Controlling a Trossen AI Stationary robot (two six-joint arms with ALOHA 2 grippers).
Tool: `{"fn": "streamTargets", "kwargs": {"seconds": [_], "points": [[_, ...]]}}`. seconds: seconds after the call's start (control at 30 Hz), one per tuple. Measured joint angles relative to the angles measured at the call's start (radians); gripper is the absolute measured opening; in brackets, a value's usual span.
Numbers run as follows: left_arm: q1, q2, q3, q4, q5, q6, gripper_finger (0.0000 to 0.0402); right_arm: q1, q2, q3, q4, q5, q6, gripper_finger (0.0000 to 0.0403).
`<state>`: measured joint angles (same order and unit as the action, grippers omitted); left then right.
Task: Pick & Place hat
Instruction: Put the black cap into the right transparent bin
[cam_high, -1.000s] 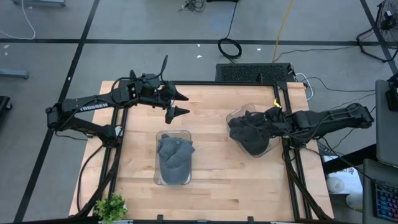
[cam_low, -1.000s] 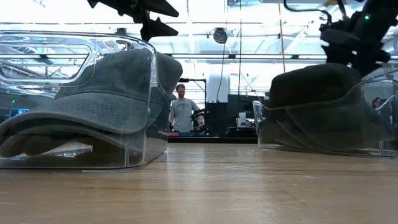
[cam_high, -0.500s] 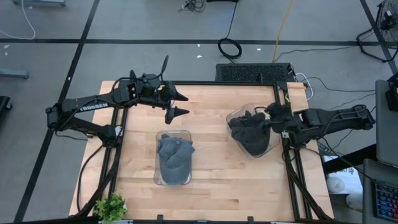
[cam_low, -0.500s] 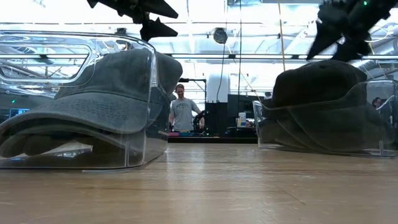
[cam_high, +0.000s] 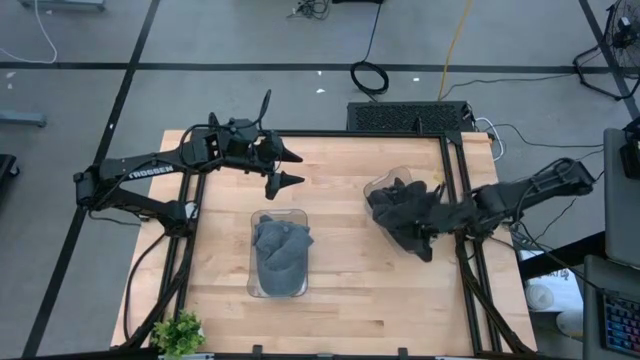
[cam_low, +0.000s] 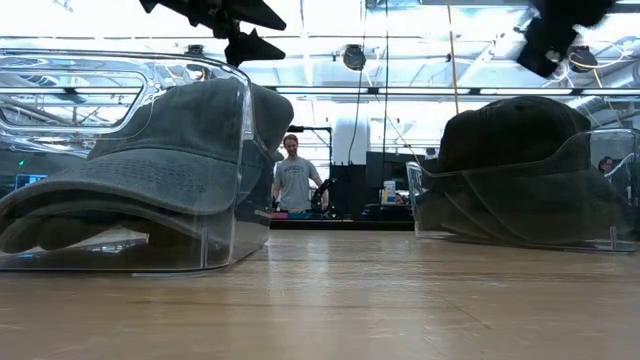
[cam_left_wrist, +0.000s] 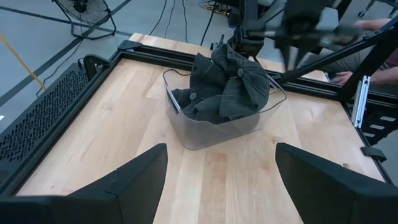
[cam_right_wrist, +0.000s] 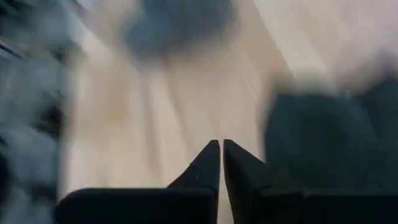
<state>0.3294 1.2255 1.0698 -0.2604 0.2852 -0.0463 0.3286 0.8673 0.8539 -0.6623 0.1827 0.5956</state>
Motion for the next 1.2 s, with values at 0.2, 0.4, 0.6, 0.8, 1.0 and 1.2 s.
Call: {"fn": "streamTargets", "kwargs": {"seconds": [0.2, 0.4, 0.6, 0.8, 1.0, 1.2], "points": [[0.000, 0.000, 0.000, 0.000, 0.000, -0.009, 0.0306, 0.068, 0.103, 0.028, -0.383, -0.053, 0.234, 0.0001], [0.000, 0.000, 0.000, 0.000, 0.000, -0.007, 0.0306, 0.055, 0.160, -0.016, -0.578, 0.173, 0.341, 0.0000], [-0.003, 0.000, 0.000, 0.000, -0.019, -0.014, 0.0306, -0.016, 0.161, -0.137, -0.323, 0.208, 0.215, 0.0000], [-0.011, 0.000, 0.000, 0.000, -0.027, -0.015, 0.0306, -0.099, 0.149, -0.241, -0.202, 0.145, 0.198, 0.0000], [-0.011, 0.000, 0.000, 0.007, -0.026, -0.016, 0.0306, -0.085, 0.073, -0.132, -0.258, 0.105, 0.189, 0.0000], [-0.011, -0.005, -0.001, -0.035, -0.026, -0.002, 0.0306, -0.084, -0.040, 0.025, -0.350, 0.113, 0.113, 0.0000]]}}
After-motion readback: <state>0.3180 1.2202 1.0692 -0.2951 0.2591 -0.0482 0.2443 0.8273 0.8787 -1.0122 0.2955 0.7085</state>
